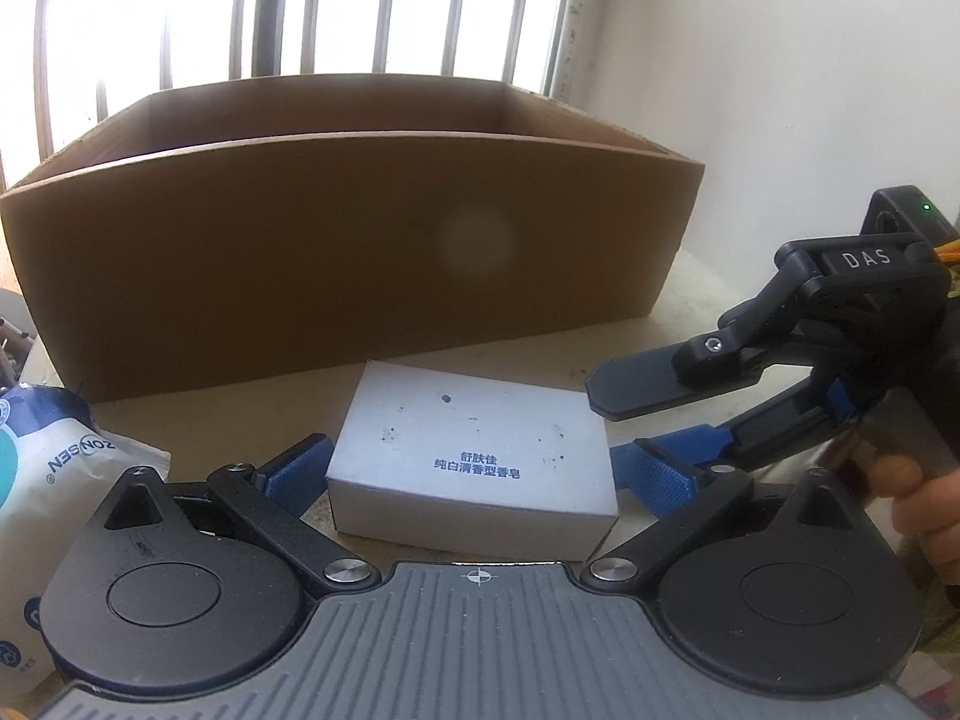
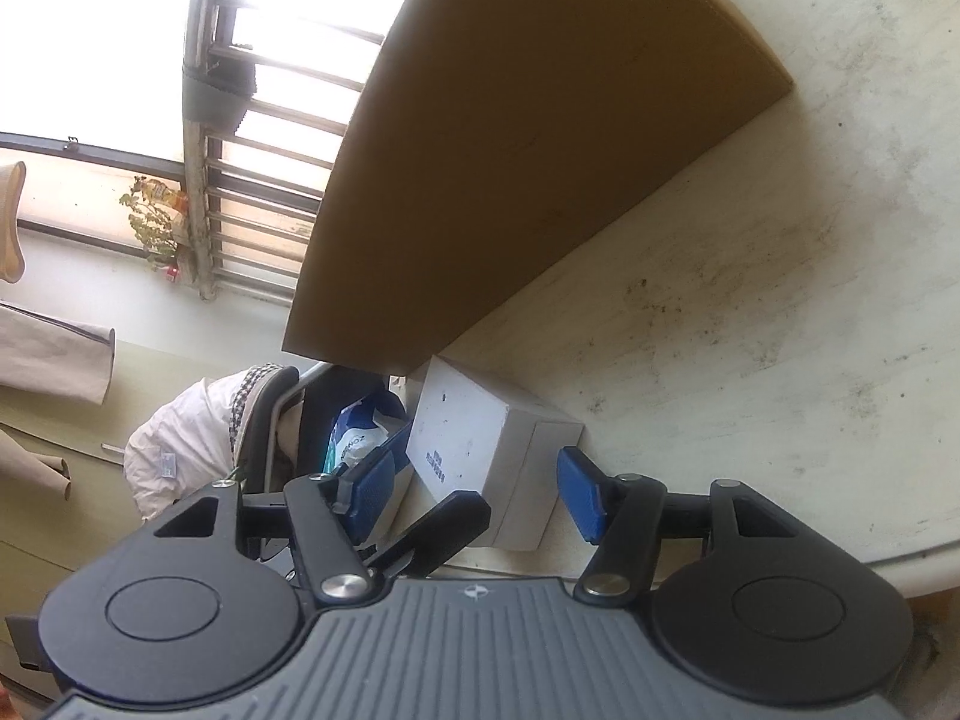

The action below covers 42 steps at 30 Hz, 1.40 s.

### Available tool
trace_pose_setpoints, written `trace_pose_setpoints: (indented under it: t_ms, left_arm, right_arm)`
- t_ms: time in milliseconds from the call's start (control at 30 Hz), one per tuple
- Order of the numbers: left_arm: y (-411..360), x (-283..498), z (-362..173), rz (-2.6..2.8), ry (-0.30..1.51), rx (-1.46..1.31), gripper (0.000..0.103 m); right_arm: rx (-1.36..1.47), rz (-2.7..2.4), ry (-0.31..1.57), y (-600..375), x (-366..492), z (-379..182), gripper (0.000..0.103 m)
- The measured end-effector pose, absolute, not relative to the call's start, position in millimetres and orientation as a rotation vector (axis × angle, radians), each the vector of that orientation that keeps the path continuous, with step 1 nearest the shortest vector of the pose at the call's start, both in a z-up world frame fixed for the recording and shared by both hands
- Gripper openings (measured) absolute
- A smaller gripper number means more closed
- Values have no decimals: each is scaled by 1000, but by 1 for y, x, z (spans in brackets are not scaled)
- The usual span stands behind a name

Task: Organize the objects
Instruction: 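Move the right gripper back toward the white box on the table, then close the right gripper around the small white box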

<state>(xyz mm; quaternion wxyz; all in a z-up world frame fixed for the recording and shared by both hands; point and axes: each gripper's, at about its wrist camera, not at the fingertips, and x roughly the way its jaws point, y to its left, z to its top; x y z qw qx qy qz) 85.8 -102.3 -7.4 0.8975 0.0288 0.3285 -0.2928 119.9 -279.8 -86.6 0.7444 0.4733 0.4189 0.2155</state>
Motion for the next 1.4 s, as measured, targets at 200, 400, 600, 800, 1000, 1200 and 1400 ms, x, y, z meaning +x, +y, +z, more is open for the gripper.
trace_pose_setpoints:
  t_ms: [200,400,600,800,1000,1200,1400]
  left_arm:
    - [-99,65,-5,-621,687,50,103]
    - [-96,39,-5,-653,696,35,103]
    - [-94,31,-8,-657,687,39,103]
    - [-107,36,-12,-624,669,136,103]
    - [-108,38,-10,-617,680,115,103]
    - [-115,37,-9,-696,690,79,103]
    - [-118,38,-13,-686,673,136,103]
  right_arm:
    - [998,450,902,-277,116,-81,67]
    - [911,408,877,-271,110,-73,67]
    - [828,386,846,-264,101,-67,67]
    - [803,373,840,-258,93,-68,67]
    - [773,382,833,-252,91,-66,68]
    - [752,325,808,-266,86,-63,69]
    - [755,329,797,-269,83,-66,68]
